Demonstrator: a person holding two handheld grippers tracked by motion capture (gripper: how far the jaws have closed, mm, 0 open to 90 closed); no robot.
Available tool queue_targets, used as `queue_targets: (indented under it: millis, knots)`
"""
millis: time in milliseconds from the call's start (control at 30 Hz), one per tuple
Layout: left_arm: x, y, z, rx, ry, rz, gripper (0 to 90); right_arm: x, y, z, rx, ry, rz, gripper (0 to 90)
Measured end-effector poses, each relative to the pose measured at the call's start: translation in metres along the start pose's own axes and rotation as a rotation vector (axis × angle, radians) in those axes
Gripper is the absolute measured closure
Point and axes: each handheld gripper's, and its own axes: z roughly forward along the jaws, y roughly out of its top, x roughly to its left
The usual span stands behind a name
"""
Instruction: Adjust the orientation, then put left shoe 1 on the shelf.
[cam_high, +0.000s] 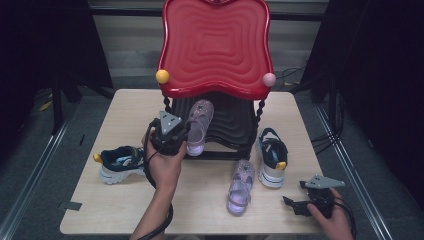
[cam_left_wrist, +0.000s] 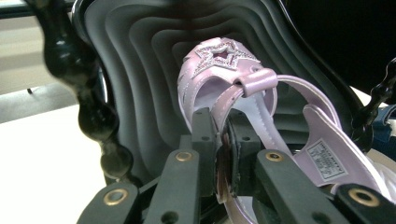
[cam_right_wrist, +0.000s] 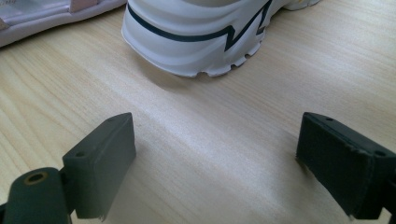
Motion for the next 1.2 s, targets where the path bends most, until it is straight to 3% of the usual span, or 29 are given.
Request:
queue_targets:
  millis: [167,433,467,767,1200]
  knots:
    - [-0.001,0.001,0.007,0.002,0.006,-0.001,83.2,0.0,0.0,0.0,0.0,0.0,0.0,11.1]
    - [-0.002,0.001,0.014,-0.024,0.029,-0.038,83.2,0.0,0.0,0.0,0.0,0.0,0.0,11.1]
    - [-0.002,0.001,0.015,-0.025,0.032,-0.023,83.1,0.0,0.0,0.0,0.0,0.0,0.0,11.1]
    - [-0.006,-0.004,0.026,-0.071,0.098,-0.069,83.1,0.0,0.0,0.0,-0.001,0.0,-0.001,11.1]
    - [-0.01,-0.004,0.04,-0.107,0.149,-0.082,83.1,0.0,0.0,0.0,-0.002,0.001,-0.004,11.1]
